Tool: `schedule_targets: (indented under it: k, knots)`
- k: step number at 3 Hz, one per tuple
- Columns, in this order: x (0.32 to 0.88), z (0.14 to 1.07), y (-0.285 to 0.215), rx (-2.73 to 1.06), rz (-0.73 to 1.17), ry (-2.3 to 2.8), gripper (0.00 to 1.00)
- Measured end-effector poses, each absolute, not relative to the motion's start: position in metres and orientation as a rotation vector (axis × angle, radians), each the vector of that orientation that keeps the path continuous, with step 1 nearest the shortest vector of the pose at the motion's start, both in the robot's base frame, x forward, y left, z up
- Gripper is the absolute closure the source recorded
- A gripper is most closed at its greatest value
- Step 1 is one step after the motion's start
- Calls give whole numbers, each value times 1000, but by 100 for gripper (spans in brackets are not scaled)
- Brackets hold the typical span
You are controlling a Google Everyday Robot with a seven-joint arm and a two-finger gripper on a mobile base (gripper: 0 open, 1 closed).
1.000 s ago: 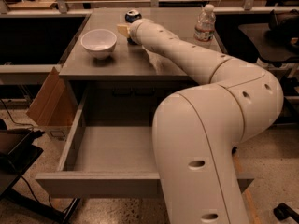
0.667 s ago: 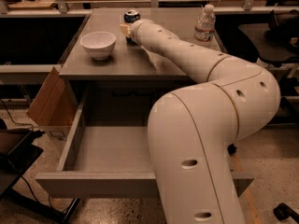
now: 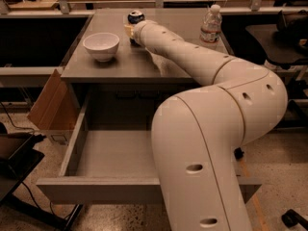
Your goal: Place pepsi can into top drawer
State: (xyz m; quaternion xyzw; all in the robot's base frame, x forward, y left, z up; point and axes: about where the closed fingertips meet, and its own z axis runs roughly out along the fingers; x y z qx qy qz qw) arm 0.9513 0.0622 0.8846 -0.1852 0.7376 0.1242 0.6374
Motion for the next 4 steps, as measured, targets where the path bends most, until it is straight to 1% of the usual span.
schedule_targets:
  k: [1,2,4]
  knots:
    - [946,889,63,-432,294,1679,100]
    - [915,916,49,-458,314,1665,100]
    - [797,1010,6,-439,301,1560,100]
